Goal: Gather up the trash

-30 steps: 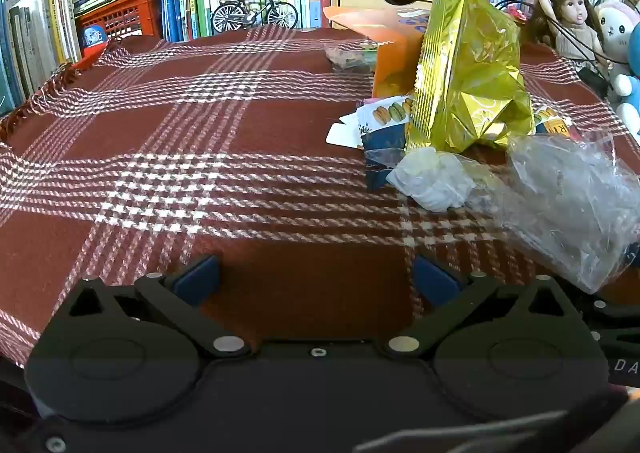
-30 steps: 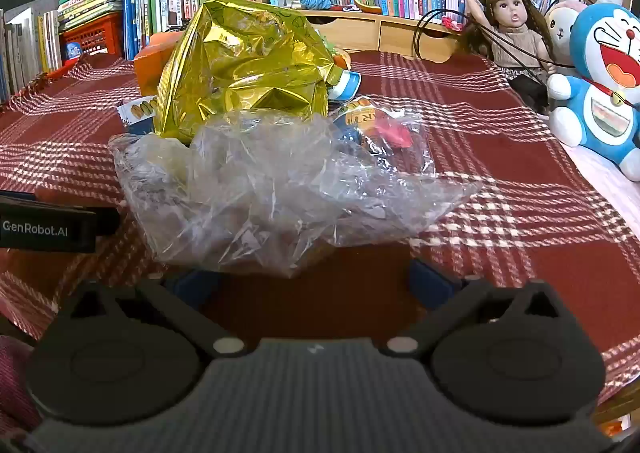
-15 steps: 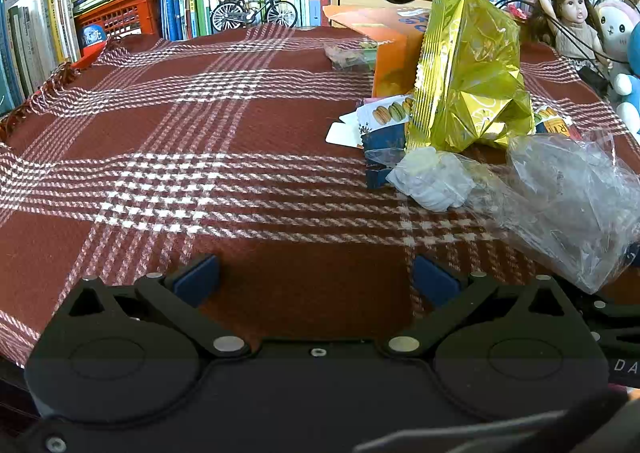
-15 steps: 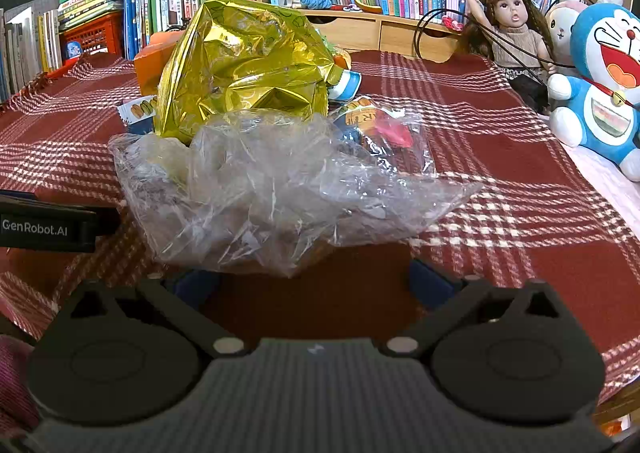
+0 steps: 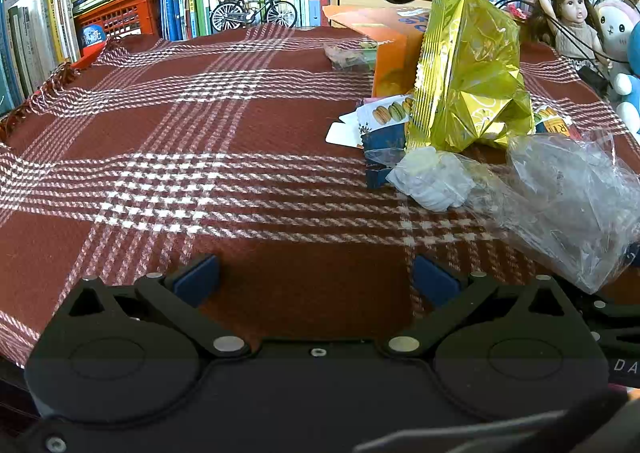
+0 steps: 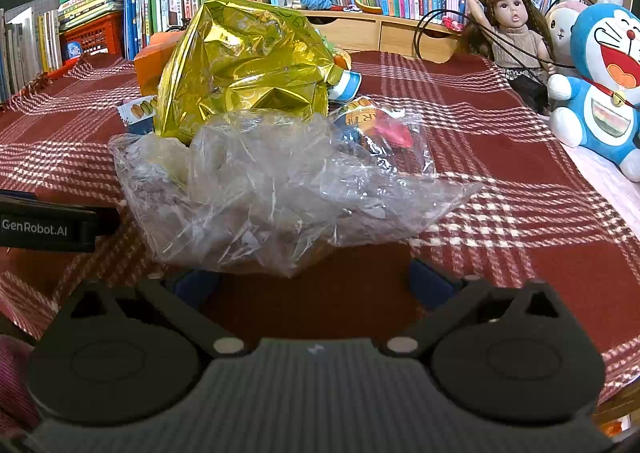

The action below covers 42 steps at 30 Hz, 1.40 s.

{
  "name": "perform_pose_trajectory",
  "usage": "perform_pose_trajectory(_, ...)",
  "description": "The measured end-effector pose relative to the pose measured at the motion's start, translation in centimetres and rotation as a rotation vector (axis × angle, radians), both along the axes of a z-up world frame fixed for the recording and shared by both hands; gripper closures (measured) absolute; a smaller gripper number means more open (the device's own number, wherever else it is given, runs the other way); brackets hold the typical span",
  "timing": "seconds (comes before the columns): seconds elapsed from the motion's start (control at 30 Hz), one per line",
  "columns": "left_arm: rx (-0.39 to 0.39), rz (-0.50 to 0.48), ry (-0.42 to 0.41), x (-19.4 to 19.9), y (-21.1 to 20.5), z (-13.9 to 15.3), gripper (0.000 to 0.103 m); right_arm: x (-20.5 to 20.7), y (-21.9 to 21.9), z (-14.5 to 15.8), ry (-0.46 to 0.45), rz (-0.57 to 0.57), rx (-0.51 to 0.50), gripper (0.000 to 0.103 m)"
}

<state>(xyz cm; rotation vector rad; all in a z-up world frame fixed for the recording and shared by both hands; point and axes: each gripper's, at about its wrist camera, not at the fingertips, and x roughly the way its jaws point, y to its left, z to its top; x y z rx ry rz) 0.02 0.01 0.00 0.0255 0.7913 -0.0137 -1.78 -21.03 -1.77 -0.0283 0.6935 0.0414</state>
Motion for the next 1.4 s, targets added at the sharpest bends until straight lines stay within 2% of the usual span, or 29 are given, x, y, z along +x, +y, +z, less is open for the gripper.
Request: perform_pose_trajectory(1.4, 0.005, -0.031, -0.016, -0.19, 0.29, -0.03, 0.0, -0.73, -0.74, 0.14, -0.026, 0.027, 0.026, 0.0)
